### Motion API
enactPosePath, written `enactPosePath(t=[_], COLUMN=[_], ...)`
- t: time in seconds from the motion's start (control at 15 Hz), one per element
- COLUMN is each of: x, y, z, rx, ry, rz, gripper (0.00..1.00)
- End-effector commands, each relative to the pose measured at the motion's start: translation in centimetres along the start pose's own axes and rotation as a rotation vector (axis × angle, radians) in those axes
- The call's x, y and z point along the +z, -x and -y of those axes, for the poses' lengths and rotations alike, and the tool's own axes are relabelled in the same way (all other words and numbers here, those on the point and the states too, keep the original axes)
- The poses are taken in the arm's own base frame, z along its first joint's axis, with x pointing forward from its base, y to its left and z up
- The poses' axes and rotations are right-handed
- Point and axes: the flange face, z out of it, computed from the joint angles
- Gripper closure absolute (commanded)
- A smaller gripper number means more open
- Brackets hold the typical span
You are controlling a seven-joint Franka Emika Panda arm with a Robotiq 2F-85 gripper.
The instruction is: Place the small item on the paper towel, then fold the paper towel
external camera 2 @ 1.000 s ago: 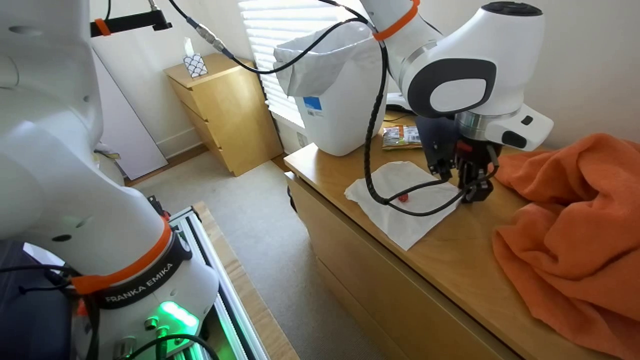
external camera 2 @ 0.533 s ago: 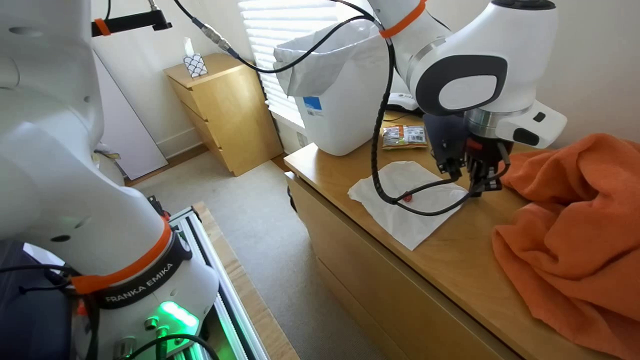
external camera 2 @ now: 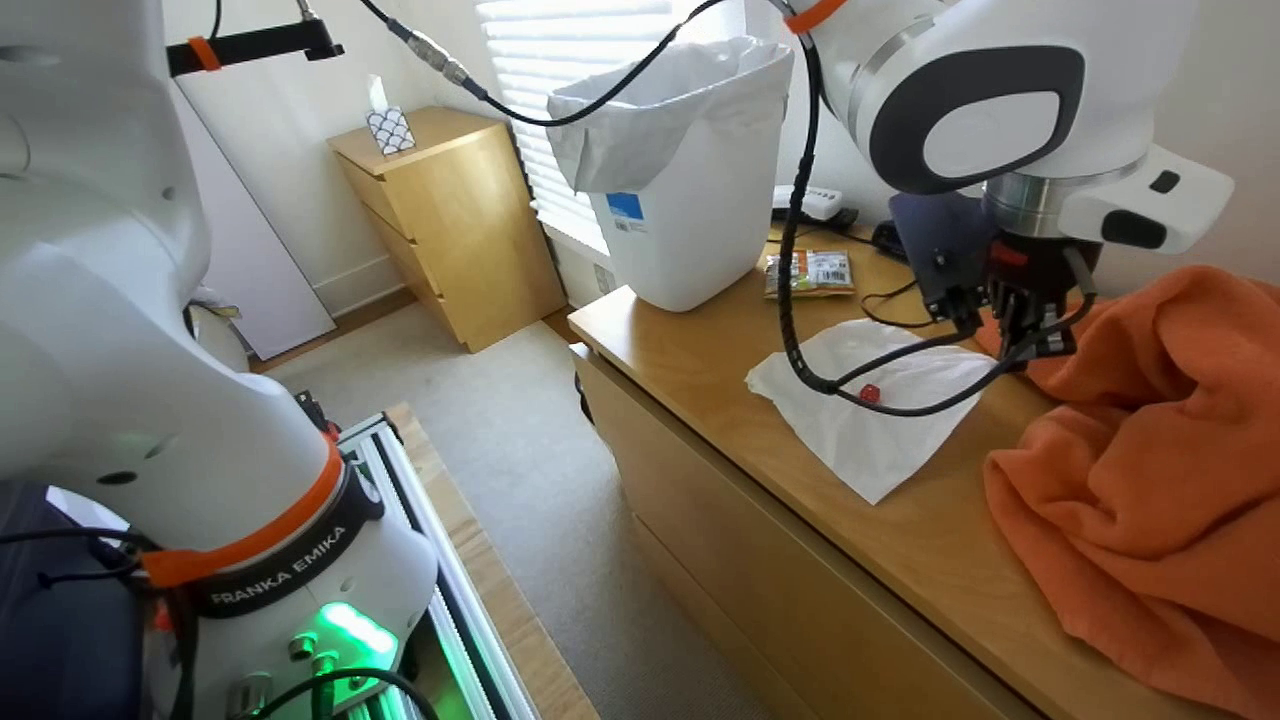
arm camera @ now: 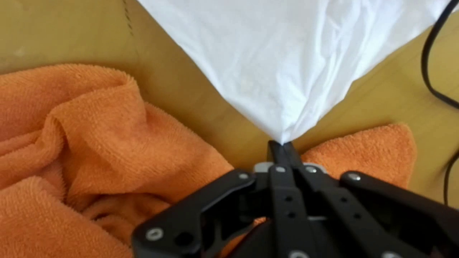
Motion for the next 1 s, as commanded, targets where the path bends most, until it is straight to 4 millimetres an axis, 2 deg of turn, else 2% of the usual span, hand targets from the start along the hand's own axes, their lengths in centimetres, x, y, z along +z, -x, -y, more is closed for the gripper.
enactPosePath(t=[0.0, 0.27, 0.47, 0.93], x=[-2.5, -3.7, -3.8, -2.9], y=[1.4, 3.3, 5.0, 9.3], z=[0.2, 0.9, 1.8, 3.2], rx=[-0.044, -0.078, -0.128, -0.405], ry=[-0.004, 0.005, -0.007, -0.037], rz=[0.010, 0.036, 0.090, 0.291], gripper=[1.00, 1.00, 1.00, 1.00])
